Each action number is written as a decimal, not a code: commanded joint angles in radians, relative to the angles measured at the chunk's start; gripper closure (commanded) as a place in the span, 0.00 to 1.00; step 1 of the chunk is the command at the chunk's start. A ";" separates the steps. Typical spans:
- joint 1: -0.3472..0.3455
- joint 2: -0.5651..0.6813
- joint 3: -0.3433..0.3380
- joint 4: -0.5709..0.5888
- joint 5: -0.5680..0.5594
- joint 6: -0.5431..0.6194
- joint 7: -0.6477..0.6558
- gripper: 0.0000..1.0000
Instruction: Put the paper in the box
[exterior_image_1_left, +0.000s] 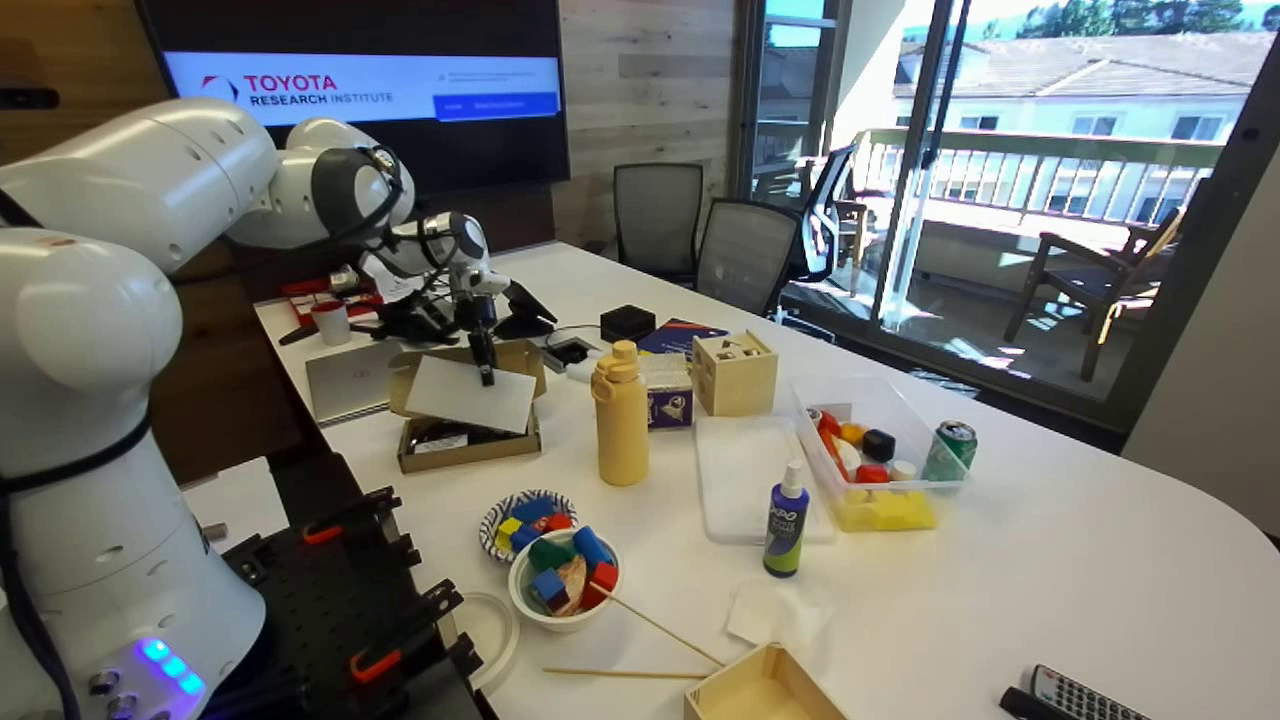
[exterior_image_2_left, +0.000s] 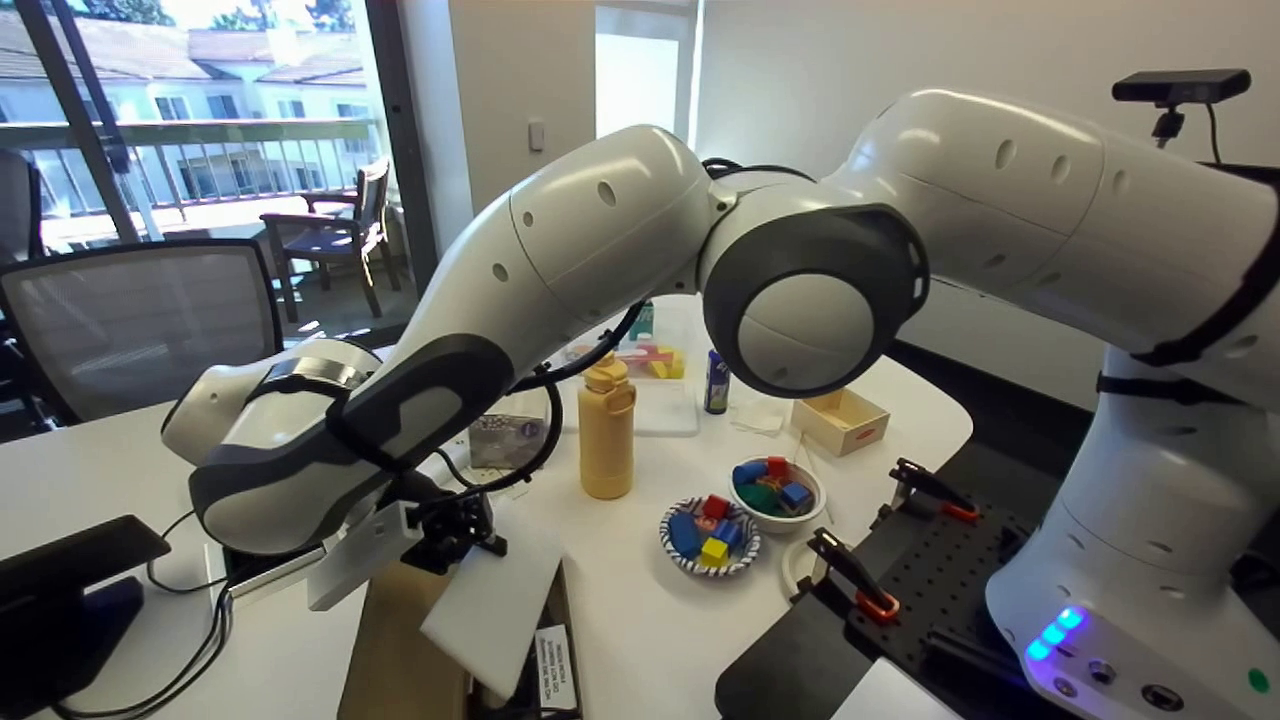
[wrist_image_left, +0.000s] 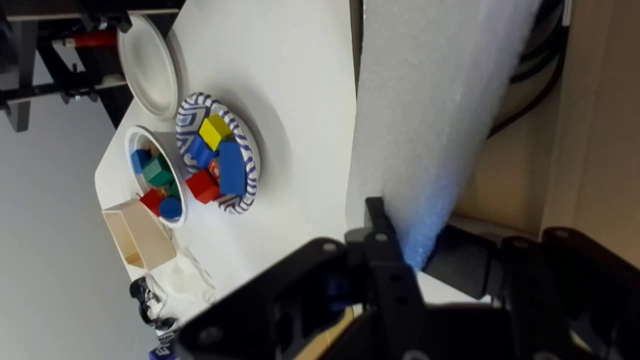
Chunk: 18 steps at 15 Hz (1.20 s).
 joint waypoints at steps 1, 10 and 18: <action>0.018 -0.032 -0.008 -0.044 -0.063 0.036 -0.070 0.97; 0.055 -0.027 0.010 -0.049 -0.110 0.073 -0.149 0.63; 0.064 -0.044 0.016 -0.078 -0.106 0.183 -0.144 0.04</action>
